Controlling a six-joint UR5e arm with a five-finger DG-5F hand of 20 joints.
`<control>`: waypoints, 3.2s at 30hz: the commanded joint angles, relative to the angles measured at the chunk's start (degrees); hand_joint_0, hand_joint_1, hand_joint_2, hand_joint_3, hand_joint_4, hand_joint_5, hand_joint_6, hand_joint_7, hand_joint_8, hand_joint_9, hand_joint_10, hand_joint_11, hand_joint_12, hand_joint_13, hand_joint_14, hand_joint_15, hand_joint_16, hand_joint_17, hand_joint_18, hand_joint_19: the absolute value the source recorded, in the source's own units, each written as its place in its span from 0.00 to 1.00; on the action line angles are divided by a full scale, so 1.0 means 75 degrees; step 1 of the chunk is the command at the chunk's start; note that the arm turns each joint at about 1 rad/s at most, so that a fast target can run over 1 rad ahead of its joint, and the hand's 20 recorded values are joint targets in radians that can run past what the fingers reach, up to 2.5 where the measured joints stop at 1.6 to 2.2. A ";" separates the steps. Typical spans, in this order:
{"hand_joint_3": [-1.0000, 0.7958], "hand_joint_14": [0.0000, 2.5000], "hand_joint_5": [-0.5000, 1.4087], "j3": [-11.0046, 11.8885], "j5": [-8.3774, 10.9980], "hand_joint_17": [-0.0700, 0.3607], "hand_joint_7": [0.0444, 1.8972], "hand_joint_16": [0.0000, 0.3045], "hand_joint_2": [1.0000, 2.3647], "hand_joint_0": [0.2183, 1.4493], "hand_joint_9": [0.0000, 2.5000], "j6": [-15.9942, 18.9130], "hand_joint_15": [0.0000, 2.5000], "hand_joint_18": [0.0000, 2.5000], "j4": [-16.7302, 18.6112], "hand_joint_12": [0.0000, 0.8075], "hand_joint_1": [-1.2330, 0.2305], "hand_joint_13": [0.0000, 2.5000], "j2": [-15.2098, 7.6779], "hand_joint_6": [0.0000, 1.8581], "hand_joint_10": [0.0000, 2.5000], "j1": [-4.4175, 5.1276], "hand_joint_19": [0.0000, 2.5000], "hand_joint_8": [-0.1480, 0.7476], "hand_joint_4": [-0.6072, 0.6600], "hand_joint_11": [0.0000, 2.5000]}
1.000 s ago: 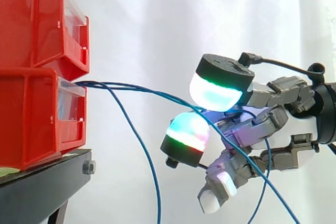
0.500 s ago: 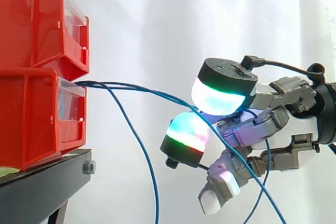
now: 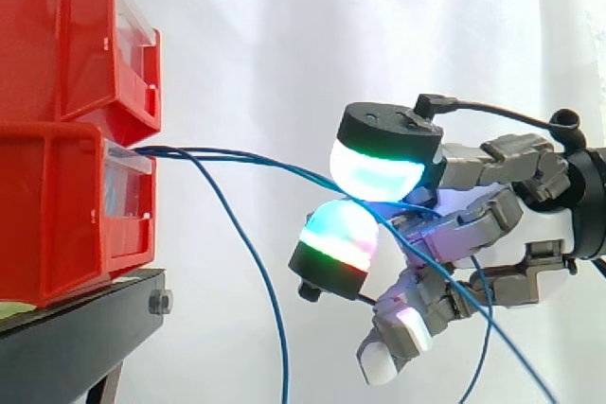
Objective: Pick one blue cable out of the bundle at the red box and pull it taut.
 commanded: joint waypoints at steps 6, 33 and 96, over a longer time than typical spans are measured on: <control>0.44 0.01 0.17 0.0000 0.0000 0.43 0.50 0.17 0.01 0.31 0.58 -0.0009 0.30 0.27 0.0000 0.46 0.37 0.45 0.0006 0.50 0.45 0.0000 0.18 0.55 0.55 0.58; 0.28 0.01 0.17 0.0000 -0.0012 0.48 0.41 0.20 0.00 0.18 0.46 -0.0009 0.24 0.26 0.0000 0.50 0.37 0.35 0.0006 0.45 0.02 -0.0012 0.16 0.62 0.60 0.58; 0.35 0.01 0.27 0.0012 -0.0012 0.42 0.60 0.16 0.01 0.29 0.55 -0.0009 0.22 0.28 -0.0012 0.42 0.44 0.37 0.0018 0.27 0.01 0.0000 0.20 0.52 0.75 0.34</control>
